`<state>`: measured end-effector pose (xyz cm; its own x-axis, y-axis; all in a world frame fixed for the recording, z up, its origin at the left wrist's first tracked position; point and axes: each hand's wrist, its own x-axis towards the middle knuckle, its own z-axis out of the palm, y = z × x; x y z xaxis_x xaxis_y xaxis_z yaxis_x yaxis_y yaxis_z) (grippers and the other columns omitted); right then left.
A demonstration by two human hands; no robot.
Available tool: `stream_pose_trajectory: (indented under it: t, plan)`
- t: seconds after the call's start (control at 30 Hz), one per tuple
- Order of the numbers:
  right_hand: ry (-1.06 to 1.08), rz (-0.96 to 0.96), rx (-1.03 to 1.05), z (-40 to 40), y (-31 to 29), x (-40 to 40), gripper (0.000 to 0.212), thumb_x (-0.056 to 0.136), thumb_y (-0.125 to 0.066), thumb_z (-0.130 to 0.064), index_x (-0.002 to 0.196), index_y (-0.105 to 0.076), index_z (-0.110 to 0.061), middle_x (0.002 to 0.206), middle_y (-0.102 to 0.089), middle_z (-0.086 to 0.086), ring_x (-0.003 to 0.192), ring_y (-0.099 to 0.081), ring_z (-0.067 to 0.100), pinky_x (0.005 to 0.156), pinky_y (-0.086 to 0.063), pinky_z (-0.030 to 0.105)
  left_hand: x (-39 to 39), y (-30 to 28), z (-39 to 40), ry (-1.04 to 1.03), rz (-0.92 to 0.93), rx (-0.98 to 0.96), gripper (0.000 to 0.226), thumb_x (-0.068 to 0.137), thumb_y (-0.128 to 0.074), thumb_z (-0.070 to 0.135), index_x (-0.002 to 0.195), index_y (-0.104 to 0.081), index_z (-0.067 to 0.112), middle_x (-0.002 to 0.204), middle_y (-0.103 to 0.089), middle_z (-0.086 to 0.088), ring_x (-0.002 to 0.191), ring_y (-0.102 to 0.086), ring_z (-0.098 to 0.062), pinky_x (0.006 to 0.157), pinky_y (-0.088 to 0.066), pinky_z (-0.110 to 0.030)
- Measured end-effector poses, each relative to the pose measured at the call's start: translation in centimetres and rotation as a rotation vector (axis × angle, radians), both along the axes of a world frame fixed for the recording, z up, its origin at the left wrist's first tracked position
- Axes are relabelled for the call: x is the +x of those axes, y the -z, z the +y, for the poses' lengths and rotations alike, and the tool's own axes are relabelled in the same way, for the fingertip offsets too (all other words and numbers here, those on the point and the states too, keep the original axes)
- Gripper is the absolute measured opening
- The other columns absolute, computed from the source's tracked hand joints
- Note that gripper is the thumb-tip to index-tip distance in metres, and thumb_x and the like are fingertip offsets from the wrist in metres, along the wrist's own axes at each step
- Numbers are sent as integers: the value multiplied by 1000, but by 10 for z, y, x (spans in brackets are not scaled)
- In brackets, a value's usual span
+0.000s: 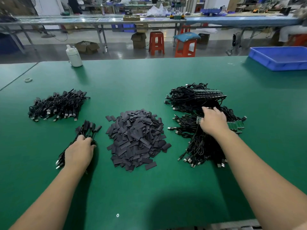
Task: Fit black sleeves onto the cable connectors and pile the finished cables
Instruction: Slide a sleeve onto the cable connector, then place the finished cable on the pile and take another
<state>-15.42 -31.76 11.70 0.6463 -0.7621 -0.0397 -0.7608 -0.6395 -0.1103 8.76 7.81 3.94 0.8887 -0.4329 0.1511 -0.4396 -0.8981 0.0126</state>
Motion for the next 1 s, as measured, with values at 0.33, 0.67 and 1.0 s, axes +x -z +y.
stream_pose_trajectory:
  t: [0.33,0.67,1.0]
  plan:
    - [-54,-107,40,-22,-4,-22,37,93,-68,-32,129,-64,-23,126,-67,3,120,-57,27,103,-45,45,-20,-16,-46,169,-188,-241,14,88,-66,18,93,-67,5,96,-50,-11,54,-44,-22,46,-39,-28]
    - [-206,-268,232,1,-28,-29,13,91,-71,-27,99,-62,-28,102,-62,-9,97,-58,15,84,-46,31,-120,-67,-174,493,384,-644,32,96,-56,33,126,-63,26,105,-70,10,94,-63,-8,88,-52,-29]
    - [-391,-363,288,37,-60,-30,7,93,-68,-31,86,-71,-32,77,-69,-12,72,-61,6,68,-47,27,-173,-84,-228,519,601,-728,21,97,-56,31,85,-66,17,73,-67,6,63,-54,-12,62,-41,-29]
